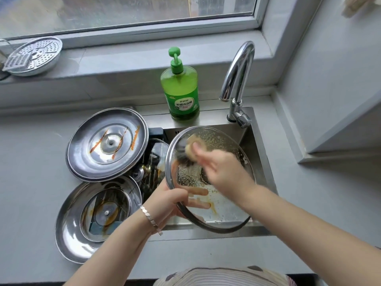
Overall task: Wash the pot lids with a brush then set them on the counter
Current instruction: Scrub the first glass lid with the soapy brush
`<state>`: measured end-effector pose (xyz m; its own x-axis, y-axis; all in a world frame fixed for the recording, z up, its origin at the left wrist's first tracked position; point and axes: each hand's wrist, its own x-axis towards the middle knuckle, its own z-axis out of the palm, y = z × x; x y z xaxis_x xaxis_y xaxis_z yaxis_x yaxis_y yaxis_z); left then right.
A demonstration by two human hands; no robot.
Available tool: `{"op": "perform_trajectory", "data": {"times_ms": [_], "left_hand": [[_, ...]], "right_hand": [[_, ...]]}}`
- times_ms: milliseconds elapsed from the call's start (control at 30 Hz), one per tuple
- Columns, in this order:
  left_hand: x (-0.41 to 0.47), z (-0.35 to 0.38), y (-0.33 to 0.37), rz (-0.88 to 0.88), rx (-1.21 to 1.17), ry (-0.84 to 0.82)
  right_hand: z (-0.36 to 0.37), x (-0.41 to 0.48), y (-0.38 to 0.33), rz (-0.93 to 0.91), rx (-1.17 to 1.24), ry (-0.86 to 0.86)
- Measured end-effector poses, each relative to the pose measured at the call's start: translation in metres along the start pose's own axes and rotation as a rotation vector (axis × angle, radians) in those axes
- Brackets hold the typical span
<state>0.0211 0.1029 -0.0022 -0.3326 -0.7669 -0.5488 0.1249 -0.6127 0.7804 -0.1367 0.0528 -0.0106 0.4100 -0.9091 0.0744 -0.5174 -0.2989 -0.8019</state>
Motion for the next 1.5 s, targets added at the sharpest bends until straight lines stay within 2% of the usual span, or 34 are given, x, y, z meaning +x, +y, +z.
{"op": "perform_trajectory", "data": {"times_ms": [67, 167, 200, 267, 333, 433, 500, 533, 600, 667, 733, 800, 833, 867, 933, 967, 1033, 1100, 1167, 1200, 1267, 1367, 1400, 1467, 1500], "left_hand": [[0.000, -0.002, 0.002, 0.047, -0.046, 0.029], [-0.001, -0.006, 0.005, 0.083, -0.054, 0.048], [-0.002, -0.006, 0.005, 0.070, -0.038, 0.033], [-0.002, -0.005, 0.006, 0.033, 0.005, 0.000], [-0.002, -0.005, 0.007, 0.019, 0.020, -0.028], [-0.004, -0.007, 0.008, 0.064, -0.005, -0.012], [-0.006, -0.011, 0.008, 0.095, -0.001, 0.023], [-0.007, -0.013, 0.008, 0.093, 0.006, 0.028], [-0.008, -0.015, 0.008, 0.071, 0.002, 0.034], [-0.004, -0.013, 0.007, 0.074, -0.006, 0.050], [-0.002, -0.013, 0.007, 0.110, -0.002, 0.086], [-0.003, -0.016, 0.008, 0.139, -0.001, 0.102], [-0.003, -0.018, 0.009, 0.139, -0.008, 0.092], [-0.004, -0.019, 0.010, 0.135, -0.009, 0.082], [-0.002, -0.021, 0.013, 0.149, -0.003, 0.096], [0.000, -0.022, 0.014, 0.172, 0.004, 0.116], [0.004, -0.023, 0.015, 0.233, 0.056, 0.152], [0.003, -0.026, 0.014, 0.261, 0.052, 0.152], [0.001, -0.027, 0.016, 0.255, 0.023, 0.145], [0.001, -0.026, 0.017, 0.251, 0.023, 0.152], [0.003, -0.025, 0.019, 0.264, 0.021, 0.176], [0.005, -0.027, 0.019, 0.266, 0.035, 0.200], [0.004, -0.028, 0.020, 0.254, 0.030, 0.196], [0.002, -0.029, 0.021, 0.230, 0.021, 0.196], [0.003, -0.029, 0.021, 0.221, 0.014, 0.208]], "right_hand": [[0.010, -0.023, -0.009, -0.183, -0.021, -0.075], [0.001, -0.032, 0.003, -0.266, -0.037, -0.181], [-0.004, -0.024, 0.010, -0.249, -0.074, -0.139], [-0.014, -0.002, 0.023, -0.102, -0.090, 0.010], [-0.013, 0.006, 0.023, -0.068, -0.064, 0.044], [0.003, -0.024, 0.007, -0.287, -0.055, -0.150], [0.001, -0.039, 0.014, -0.327, -0.066, -0.253], [-0.004, -0.034, 0.025, -0.303, -0.109, -0.197], [-0.011, -0.019, 0.047, -0.127, -0.126, -0.005], [-0.004, -0.019, 0.042, -0.099, -0.081, 0.027], [0.015, -0.037, 0.019, -0.241, -0.021, -0.101], [0.015, -0.047, 0.019, -0.307, -0.032, -0.201], [0.009, -0.039, 0.032, -0.270, -0.091, -0.146], [0.001, -0.027, 0.048, -0.165, -0.117, -0.021], [-0.006, -0.020, 0.062, -0.025, -0.113, 0.041], [-0.001, -0.024, 0.056, -0.065, -0.098, 0.017], [0.018, -0.045, 0.029, -0.235, -0.015, -0.146], [0.015, -0.051, 0.030, -0.274, -0.006, -0.213], [0.000, -0.032, 0.054, -0.123, -0.097, -0.028], [-0.005, -0.027, 0.061, -0.051, -0.107, -0.001], [0.001, -0.029, 0.054, -0.101, -0.094, -0.037], [0.010, -0.046, 0.034, -0.248, -0.012, -0.259], [0.003, -0.041, 0.043, -0.244, -0.049, -0.237], [-0.013, -0.027, 0.064, -0.105, -0.159, -0.096], [-0.016, -0.025, 0.068, -0.075, -0.185, -0.091]]}}
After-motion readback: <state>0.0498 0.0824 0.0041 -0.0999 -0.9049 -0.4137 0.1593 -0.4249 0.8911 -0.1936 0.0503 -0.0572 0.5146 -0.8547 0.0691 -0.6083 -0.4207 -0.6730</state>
